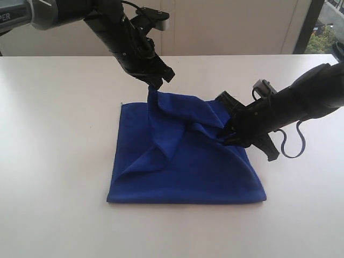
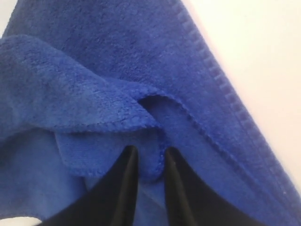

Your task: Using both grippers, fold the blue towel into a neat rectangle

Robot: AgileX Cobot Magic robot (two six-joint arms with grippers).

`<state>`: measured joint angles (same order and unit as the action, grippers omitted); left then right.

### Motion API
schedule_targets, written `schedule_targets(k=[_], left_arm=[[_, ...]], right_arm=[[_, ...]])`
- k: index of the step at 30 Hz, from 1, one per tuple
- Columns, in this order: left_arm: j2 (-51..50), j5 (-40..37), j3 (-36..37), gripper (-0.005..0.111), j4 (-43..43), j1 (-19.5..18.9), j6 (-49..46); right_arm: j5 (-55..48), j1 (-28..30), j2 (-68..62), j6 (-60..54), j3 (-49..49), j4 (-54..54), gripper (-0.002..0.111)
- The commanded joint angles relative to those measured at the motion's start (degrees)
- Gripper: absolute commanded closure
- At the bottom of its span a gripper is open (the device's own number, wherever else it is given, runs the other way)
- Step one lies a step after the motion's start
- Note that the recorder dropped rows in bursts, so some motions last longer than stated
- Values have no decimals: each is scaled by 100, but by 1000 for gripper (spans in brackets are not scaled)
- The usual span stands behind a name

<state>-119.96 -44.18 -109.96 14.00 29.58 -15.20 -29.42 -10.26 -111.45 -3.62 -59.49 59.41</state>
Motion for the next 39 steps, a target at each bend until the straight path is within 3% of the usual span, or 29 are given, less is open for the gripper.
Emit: schedule_targets(k=[1, 11, 31, 39], left_arm=[[51, -32, 32, 107, 101, 35, 31], [51, -43, 32, 107, 98, 35, 31], [51, -43, 32, 107, 145, 35, 31], [51, -33, 32, 107, 144, 35, 31]], right_arm=[[-174, 3, -5, -10, 21, -31, 87], [-120, 3, 120, 585, 21, -605, 87], [134, 3, -56, 518, 21, 12, 87], [171, 3, -79, 518, 21, 59, 97]])
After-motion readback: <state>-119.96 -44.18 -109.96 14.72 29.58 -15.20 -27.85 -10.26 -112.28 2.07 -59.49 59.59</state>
